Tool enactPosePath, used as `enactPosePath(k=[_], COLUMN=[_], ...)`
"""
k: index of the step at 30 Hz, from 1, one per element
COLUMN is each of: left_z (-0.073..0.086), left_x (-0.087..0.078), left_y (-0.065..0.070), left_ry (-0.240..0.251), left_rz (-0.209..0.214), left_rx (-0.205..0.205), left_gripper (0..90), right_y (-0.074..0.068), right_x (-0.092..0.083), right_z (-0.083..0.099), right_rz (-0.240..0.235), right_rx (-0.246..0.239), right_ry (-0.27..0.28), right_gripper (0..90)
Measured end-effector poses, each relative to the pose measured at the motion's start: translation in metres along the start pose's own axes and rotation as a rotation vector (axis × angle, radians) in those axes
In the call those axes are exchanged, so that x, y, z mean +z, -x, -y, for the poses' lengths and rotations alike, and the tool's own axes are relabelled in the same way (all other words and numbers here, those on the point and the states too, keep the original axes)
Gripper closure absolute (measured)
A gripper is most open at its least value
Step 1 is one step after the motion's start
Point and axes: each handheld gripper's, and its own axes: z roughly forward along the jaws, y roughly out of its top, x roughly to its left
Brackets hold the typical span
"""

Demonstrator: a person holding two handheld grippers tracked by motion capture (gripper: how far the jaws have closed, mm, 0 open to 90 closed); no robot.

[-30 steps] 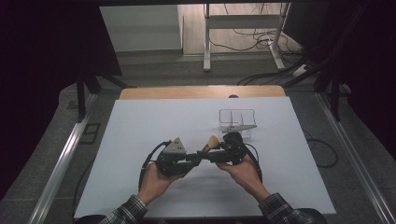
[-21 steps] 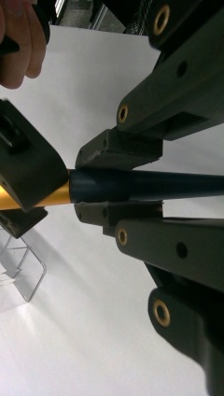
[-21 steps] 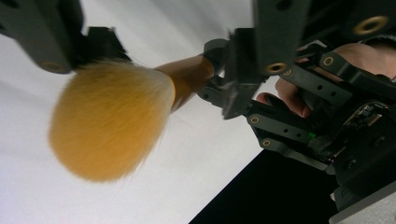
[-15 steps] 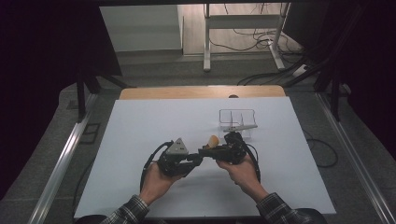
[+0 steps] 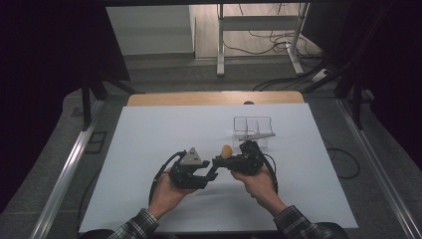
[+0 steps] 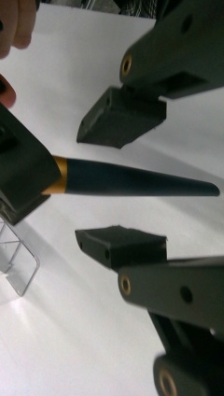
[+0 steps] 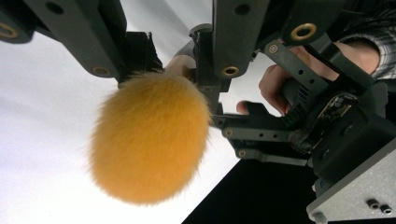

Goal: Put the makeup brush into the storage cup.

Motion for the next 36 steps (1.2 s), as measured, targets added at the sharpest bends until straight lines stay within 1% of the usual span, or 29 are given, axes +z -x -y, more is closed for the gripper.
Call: enactPosePath(k=[5,9,14,20,22,23,25,27,29,31,33,36], left_z=[0.0,0.001,0.002,0.005,0.006,0.006,0.007,0.007,0.008,0.01,0.011,0.012], left_x=[0.0,0.0,0.0,0.002,0.002,0.001,0.001,0.0,-0.002,-0.003,-0.005,-0.007], left_y=[-0.002,-0.003,-0.002,-0.002,-0.003,-0.004,-0.004,-0.005,-0.007,-0.009,-0.01,-0.013], left_ry=[-0.003,-0.009,-0.028,-0.044,-0.052,-0.053,-0.048,-0.045,-0.051,-0.048,-0.059,-0.052], left_rz=[-0.01,-0.01,-0.01,0.002,0.004,0.005,0.017,0.022,0.031,0.035,0.034,0.037], left_rx=[-0.002,-0.002,0.017,0.003,0.01,0.007,-0.011,-0.021,-0.022,-0.039,-0.039,-0.054], left_gripper=[34.0,27.7,22.4,14.1,12.4,11.0,10.2,9.5,8.9,8.4,7.7,7.4], right_y=[-0.001,-0.001,-0.001,-0.001,-0.002,-0.002,-0.002,-0.002,-0.002,-0.002,-0.001,-0.001], right_x=[-0.001,-0.001,-0.002,-0.003,-0.004,-0.004,-0.005,-0.006,-0.007,-0.007,-0.008,-0.01], right_z=[0.0,0.0,0.0,0.001,0.001,0.001,0.001,0.0,0.0,0.001,0.001,0.001], right_rz=[0.003,0.005,0.014,0.027,0.029,0.032,0.041,0.043,0.045,0.048,0.05,0.053], right_rx=[-0.018,-0.031,-0.049,-0.071,-0.074,-0.077,-0.087,-0.094,-0.094,-0.095,-0.098,-0.101], right_ry=[-0.003,-0.005,-0.009,-0.013,-0.015,-0.015,-0.015,-0.014,-0.015,-0.014,-0.013,-0.011], right_gripper=[71.7,71.6,71.6,71.6,71.6,71.6,71.6,71.6,71.6,71.6,71.6,71.6])
